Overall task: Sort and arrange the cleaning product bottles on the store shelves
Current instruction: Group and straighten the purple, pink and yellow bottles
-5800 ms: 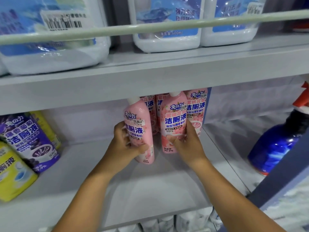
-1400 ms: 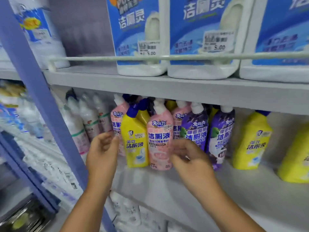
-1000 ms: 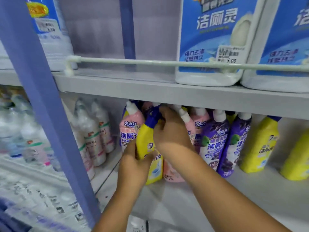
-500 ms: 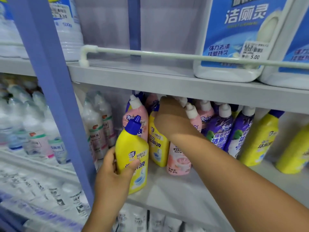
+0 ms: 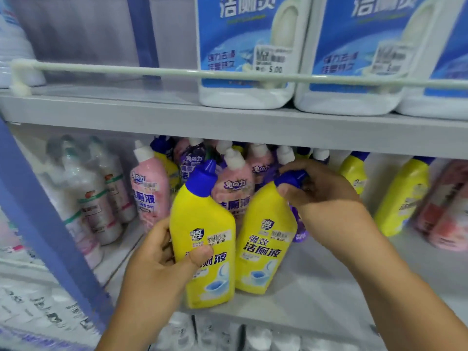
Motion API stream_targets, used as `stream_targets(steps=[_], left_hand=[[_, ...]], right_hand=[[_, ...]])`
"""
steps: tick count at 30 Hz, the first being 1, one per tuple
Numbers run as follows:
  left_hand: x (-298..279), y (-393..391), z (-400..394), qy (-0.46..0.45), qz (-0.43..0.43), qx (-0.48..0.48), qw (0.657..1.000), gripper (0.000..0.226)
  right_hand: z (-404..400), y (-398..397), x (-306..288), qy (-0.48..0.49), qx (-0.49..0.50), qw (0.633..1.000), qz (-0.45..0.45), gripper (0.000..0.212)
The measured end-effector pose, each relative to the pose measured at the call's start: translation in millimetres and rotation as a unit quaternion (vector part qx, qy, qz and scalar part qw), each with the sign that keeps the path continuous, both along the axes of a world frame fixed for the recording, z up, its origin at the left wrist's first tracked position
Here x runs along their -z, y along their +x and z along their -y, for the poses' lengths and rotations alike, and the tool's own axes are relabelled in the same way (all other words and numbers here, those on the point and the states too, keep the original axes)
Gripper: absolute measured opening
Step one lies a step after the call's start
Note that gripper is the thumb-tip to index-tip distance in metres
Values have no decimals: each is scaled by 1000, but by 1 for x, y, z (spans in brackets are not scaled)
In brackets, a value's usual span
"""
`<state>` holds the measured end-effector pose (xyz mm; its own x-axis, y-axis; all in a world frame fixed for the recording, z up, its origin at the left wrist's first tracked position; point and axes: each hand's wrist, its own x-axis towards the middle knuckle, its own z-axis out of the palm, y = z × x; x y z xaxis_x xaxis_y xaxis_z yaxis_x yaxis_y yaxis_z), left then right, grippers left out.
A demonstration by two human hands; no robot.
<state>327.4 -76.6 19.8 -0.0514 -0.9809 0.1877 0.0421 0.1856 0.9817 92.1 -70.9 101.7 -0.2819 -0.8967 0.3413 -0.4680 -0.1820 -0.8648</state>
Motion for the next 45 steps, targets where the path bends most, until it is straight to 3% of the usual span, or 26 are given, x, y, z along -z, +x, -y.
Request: stream_targets(steps=[3,7,11,17,22,25,27,29,32,34,36,38,40,42,45], left_hand=[[6,-61,-6,13,0,44,999,38],[20,-144,0,12,19,81,996,44],[31,-217,13,2,27,61,998,46],[38,-292,33,-5,50,37,998,42],[39,-308,50,-43,147,30,988,39],[39,-295,54,-51,255,36,965,42],[41,-276,46,-36,228,25,973,37],[41,-246,37,-119,160,-61,978,22],[27,-204,33,-275,135,-208,929,29],[8,-189,40,-310,182,-224,906,48],[-9,-191,47,-258,227,-187,920,66],[-17,-197,56,-182,273,-151,932,75],[-15,-199,61,-146,350,-160,911,78],[-13,-200,63,-123,405,-173,889,76],[-1,-197,62,-98,360,-141,917,65]], right_hand=[[-11,-56,7,-3,13,1000,1,27],[-21,-126,18,-27,68,997,3,34],[-23,-188,25,-52,118,991,16,23],[-12,-232,25,-49,176,981,-63,11],[0,-238,23,-24,196,979,-53,23],[2,-232,31,-43,201,978,-25,13],[0,-226,44,-130,258,956,-52,11],[-5,-213,60,-218,314,919,-96,18],[-5,-163,52,-275,178,944,-32,14],[9,-126,38,-232,70,970,-4,26],[28,-101,24,-178,39,983,-36,39],[50,-90,18,-109,72,986,-105,33],[67,-82,13,-6,96,989,-113,25],[78,-78,15,20,126,986,-105,29],[82,-80,20,20,156,982,-101,27]])
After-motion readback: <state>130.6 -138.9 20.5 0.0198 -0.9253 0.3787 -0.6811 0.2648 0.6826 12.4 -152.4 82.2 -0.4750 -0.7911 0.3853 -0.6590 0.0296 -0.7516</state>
